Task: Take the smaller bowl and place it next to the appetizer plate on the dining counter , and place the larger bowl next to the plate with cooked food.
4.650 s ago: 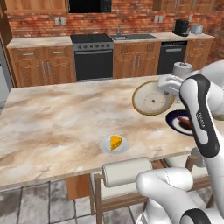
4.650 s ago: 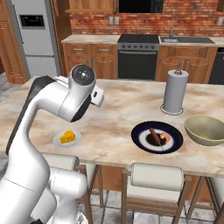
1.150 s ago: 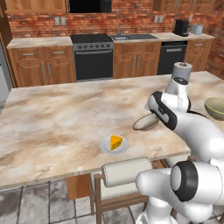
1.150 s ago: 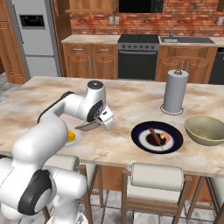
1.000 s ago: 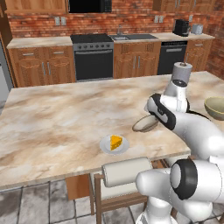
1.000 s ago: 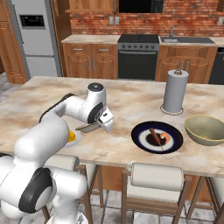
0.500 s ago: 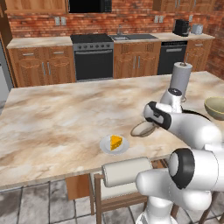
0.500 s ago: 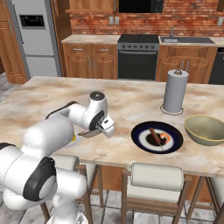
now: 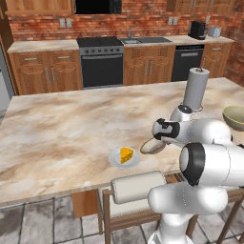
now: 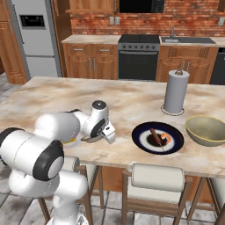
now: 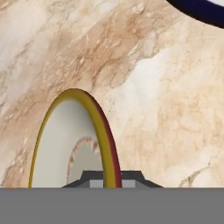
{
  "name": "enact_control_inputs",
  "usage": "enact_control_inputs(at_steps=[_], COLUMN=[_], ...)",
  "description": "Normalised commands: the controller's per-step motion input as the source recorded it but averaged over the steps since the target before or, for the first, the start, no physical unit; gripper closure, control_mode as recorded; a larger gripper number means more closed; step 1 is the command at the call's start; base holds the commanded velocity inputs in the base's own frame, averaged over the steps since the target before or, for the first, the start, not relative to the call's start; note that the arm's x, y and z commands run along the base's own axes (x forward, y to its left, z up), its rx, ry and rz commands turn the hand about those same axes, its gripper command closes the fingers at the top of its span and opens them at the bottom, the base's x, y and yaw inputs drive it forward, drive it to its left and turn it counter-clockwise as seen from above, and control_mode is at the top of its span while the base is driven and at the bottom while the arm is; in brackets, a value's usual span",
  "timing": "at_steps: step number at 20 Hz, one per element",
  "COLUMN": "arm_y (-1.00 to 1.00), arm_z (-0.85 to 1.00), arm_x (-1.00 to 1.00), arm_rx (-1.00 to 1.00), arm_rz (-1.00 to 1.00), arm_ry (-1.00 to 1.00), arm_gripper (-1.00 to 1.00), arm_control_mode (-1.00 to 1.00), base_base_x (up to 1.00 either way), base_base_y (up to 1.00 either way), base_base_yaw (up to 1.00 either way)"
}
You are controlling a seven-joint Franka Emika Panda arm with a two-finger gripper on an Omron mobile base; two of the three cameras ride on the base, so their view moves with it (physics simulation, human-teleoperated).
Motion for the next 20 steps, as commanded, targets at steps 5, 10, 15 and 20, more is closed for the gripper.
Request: enact_control_inputs(at_steps=[5,10,15,20], arm_y=[0.00,0.00,-0.01,0.00], arm_z=[-0.40,-0.38,-0.33,-0.15], arm_x=[0.19,0.17,0.10,0.07], arm_rx=[0.00,0.00,0.00,0.00], arm_rz=[0.00,0.00,0.00,0.00], arm_ry=[0.00,0.00,0.00,0.00], arm_gripper=[1.00,1.00,1.00,-1.00], arm_control_mode=[-1.00,-1.00,-1.00,-1.00], base_base_x=[0.00,0.00,0.00,0.00], base_base_y=[0.00,0.00,0.00,0.00], base_base_yaw=[0.00,0.00,0.00,0.00])
